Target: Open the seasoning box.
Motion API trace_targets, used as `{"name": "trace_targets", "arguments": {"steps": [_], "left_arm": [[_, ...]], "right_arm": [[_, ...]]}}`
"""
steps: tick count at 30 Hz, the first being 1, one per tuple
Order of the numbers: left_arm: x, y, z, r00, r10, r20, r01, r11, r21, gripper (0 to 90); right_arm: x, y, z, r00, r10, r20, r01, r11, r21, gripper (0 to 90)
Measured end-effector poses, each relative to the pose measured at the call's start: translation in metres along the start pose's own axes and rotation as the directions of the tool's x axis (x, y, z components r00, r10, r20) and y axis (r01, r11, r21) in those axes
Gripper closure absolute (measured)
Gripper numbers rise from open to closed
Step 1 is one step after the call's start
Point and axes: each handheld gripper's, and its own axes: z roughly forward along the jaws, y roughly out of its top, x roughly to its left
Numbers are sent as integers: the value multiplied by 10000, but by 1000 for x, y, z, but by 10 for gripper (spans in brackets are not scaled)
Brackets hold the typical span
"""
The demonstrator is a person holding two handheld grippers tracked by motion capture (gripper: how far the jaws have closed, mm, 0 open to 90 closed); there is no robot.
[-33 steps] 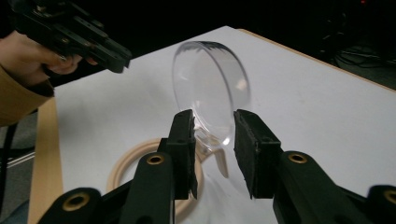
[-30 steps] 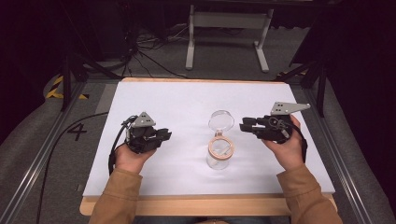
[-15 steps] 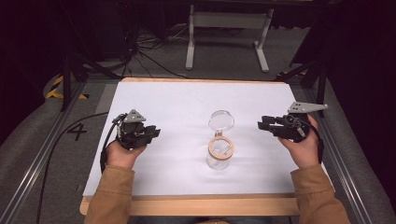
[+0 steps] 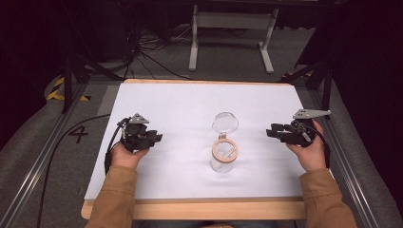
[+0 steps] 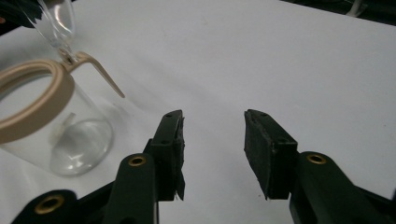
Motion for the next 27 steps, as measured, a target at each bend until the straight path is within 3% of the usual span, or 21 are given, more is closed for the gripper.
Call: {"name": "trace_targets", "arguments": {"steps": [8,11,13,15,19,22,27], "left_arm": [[3,-5,9,10000,47,-45,-46,9999,142,645],[2,-7,13,10000,18,-25,-18,9998,194,634],[3,-7,14,9998,188,-3,-188,9993,314,627],[1,-7,16,9999,108,-22,-107,9992,375,619],[1,-6,16,9997,235,69,-237,9991,352,612],[-1,-7,17,9999,61,134,-65,9994,344,608],[-1,-6,16,9998,49,185,-55,9996,288,596]], "right_arm": [[-6,-14,17,9972,-475,574,450,9980,433,547],[-9,-18,24,9968,-345,724,287,9965,785,526],[-9,-19,28,9972,-312,676,241,9944,1032,524],[-9,-21,32,9969,-407,672,314,9905,1339,525],[-7,-23,37,9982,-519,302,460,9841,1714,521],[-4,-24,43,9976,-682,98,646,9759,2085,508],[-3,-26,46,9983,-591,-1,574,9706,2337,506]]}}
